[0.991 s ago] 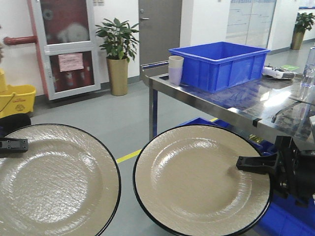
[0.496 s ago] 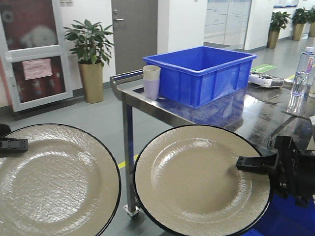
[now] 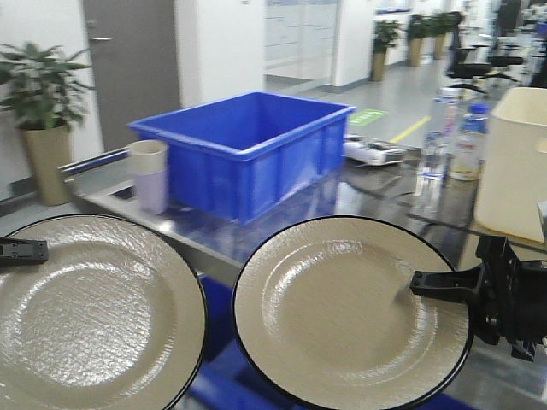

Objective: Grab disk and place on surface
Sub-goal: 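Hold both plates raised while the base drives to the steel table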

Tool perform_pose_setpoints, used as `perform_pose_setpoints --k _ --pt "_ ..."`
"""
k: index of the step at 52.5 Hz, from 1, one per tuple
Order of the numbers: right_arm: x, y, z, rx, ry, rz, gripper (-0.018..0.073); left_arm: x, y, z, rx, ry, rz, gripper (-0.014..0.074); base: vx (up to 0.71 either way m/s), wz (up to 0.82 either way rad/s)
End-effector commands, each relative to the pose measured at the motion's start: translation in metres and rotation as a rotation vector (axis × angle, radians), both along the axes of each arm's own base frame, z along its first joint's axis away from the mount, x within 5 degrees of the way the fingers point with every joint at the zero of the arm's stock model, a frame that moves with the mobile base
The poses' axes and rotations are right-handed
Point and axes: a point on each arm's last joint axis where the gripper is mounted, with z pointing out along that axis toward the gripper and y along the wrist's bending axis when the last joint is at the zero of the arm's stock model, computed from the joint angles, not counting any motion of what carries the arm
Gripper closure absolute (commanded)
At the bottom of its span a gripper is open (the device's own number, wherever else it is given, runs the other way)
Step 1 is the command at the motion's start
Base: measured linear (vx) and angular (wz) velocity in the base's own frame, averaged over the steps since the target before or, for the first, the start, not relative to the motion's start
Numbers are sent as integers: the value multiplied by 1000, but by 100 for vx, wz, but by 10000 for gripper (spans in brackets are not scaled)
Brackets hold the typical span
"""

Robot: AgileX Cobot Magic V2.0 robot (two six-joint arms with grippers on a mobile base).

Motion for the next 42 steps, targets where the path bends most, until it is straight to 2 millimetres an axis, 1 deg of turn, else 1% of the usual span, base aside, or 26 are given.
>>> perform_pose_setpoints --k 1,29,42 --pt "-4 2 31 119 -92 -6 568 -7 -8 31 -124 -102 7 604 35 -65" --pt "-4 2 31 119 -92 -6 568 -6 -8 31 -123 -104 11 604 27 -78" --pt "-4 2 31 119 -92 -6 568 -7 -8 31 -123 -104 10 604 13 -52"
